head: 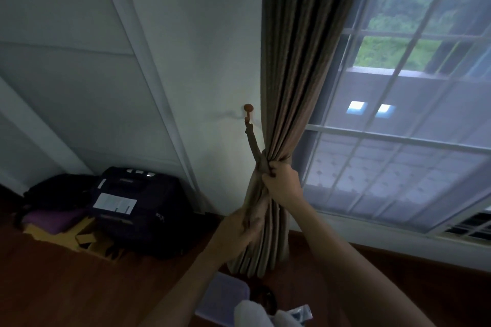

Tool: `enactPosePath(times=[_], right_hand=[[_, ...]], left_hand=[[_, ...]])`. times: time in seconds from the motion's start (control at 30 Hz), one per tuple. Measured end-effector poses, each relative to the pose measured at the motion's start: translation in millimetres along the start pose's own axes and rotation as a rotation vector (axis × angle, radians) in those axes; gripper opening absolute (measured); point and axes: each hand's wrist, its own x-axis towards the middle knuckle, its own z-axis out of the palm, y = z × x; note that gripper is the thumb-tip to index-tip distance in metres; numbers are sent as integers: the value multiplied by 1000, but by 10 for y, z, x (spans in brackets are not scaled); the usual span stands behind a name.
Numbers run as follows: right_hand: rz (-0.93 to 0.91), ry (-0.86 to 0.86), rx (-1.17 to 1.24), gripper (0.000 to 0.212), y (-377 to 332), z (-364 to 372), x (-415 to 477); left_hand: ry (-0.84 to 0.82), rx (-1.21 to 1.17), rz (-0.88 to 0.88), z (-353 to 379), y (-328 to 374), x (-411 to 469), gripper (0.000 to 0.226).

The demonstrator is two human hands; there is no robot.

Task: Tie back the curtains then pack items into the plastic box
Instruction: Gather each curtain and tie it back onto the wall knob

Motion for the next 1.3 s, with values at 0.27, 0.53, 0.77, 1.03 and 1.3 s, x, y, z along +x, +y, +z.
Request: enactPosePath(times=[0.27,0.53,0.77,1.03,1.3], right_hand=[[30,-59,121,32,172,-11,-94],[-17,-7,147,31,212,-84,-105],[-71,44,-126,14,385,-382,-148],[-182,18,-260,9,662,-644,-345],[-162,-79,-269,23,817,-1003,-319]], left_hand=[[222,-383,-317,-494,445,964,32],[-83,-667,-568,-467,580,1222,19],[134,-773,-679,-101,371,1054,28],[489,-146,-298,46,648,961,22],[217,670,779,458,1510,1283,42]])
